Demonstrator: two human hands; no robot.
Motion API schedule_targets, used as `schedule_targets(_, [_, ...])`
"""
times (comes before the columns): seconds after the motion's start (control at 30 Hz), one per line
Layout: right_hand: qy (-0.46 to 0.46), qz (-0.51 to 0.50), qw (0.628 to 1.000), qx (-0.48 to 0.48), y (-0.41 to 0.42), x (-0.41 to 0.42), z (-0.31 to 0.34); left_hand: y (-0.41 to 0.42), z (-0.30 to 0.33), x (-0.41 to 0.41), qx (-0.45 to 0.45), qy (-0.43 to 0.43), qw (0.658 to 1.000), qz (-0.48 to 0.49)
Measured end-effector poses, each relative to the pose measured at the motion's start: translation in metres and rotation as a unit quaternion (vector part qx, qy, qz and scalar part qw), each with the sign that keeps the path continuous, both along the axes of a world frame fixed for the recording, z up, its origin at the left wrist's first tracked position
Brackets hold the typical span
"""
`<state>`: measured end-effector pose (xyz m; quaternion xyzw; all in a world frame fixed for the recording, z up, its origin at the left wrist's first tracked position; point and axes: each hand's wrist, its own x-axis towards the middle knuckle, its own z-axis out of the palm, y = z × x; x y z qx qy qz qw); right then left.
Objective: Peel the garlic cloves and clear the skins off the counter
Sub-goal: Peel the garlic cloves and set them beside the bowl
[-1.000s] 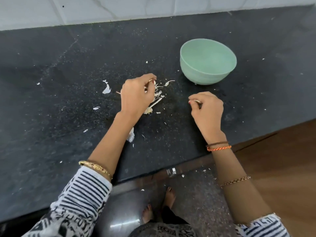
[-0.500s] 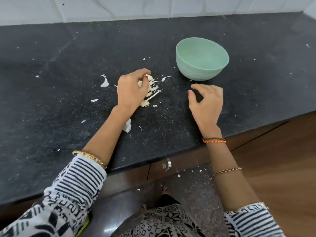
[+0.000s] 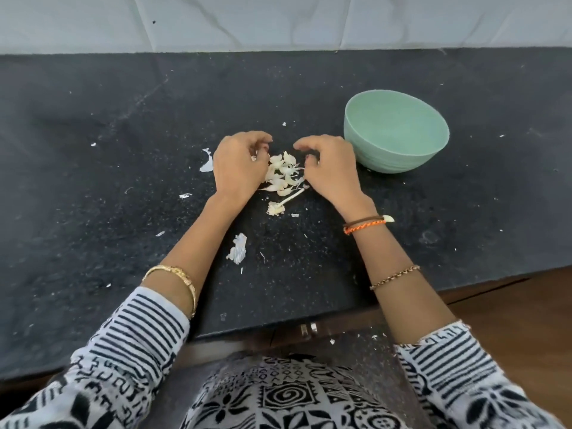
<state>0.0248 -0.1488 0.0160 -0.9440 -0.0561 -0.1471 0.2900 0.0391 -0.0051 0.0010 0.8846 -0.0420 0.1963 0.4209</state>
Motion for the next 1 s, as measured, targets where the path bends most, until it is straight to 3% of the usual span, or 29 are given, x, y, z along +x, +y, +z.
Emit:
schedule_targets(0.23, [0.104, 0.036, 0.993, -0.054, 0.004, 0.033, -0.002, -0.007, 0.002, 0.022, 0.044, 0.029, 0.999, -0.003])
schedule_targets(0.4, [0.117, 0.06, 0.989, -0.071, 0.01, 0.038, -0.001, -0.005, -0.005, 0.025, 0.038, 0.022, 0.999, -0.006])
schedule_targets(0.53, [0.072, 0.032, 0.996, 0.051, 0.014, 0.043, -0.003, -0.008, -0.005, 0.023, 0.016, 0.003, 1.0, 0.003])
schedule_targets(0.73, [0.068, -0.015, 0.961, 0.267, 0.016, 0.038, 0.001, -0.005, -0.004, 0.027, -0.077, 0.003, 0.997, 0.028])
schedule_targets(1.0, [-0.003, -0.045, 0.955, 0.292, 0.013, 0.029, -0.007, -0.005, -0.002, 0.025, -0.154, 0.051, 0.987, -0.002])
